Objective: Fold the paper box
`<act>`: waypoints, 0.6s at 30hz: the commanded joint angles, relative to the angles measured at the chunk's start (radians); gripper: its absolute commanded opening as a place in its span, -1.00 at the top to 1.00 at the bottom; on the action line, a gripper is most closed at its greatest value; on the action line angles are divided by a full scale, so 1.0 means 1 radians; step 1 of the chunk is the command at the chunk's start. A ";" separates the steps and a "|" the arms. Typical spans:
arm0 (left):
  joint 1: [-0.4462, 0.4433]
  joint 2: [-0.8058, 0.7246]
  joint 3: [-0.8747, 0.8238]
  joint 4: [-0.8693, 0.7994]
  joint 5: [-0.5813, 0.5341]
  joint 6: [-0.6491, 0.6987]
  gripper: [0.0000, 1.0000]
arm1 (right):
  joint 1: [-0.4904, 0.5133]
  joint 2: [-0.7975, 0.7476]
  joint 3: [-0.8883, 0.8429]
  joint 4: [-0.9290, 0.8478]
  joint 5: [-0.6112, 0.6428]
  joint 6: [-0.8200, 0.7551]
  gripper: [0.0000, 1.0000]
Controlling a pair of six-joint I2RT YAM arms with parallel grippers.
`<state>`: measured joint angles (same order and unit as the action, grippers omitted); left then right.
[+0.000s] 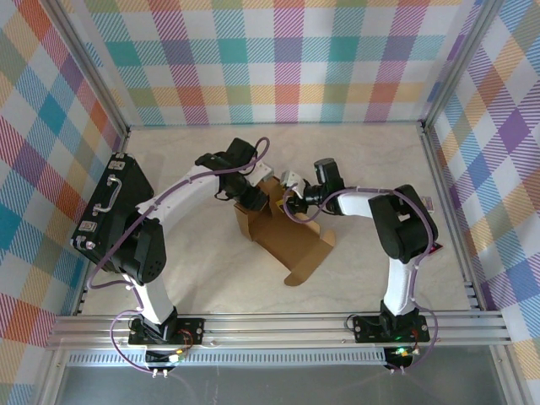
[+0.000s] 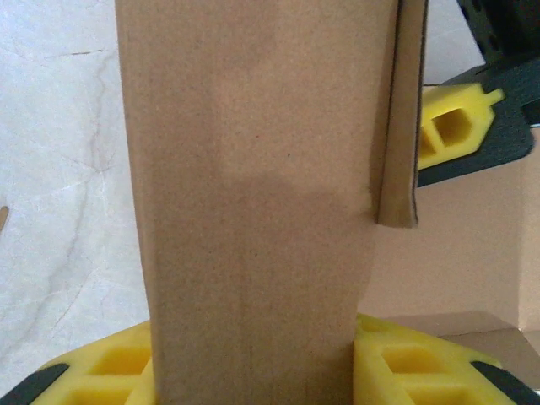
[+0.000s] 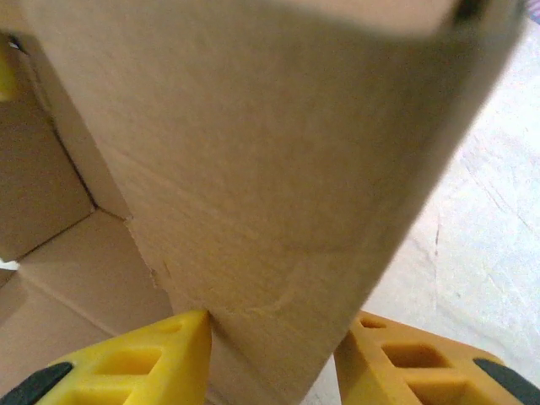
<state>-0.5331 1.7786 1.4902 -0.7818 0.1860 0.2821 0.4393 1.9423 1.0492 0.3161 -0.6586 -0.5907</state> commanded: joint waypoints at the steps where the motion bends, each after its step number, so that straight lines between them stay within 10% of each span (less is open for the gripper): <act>1: 0.003 0.013 -0.002 -0.032 0.040 0.008 0.19 | 0.018 -0.016 0.012 0.064 0.073 0.125 0.19; 18: -0.025 0.031 -0.032 -0.049 0.248 0.036 0.17 | 0.126 -0.105 -0.234 0.479 0.231 0.418 0.31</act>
<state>-0.5163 1.7786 1.4883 -0.7925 0.2802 0.2890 0.5072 1.8885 0.8688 0.6266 -0.4446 -0.2169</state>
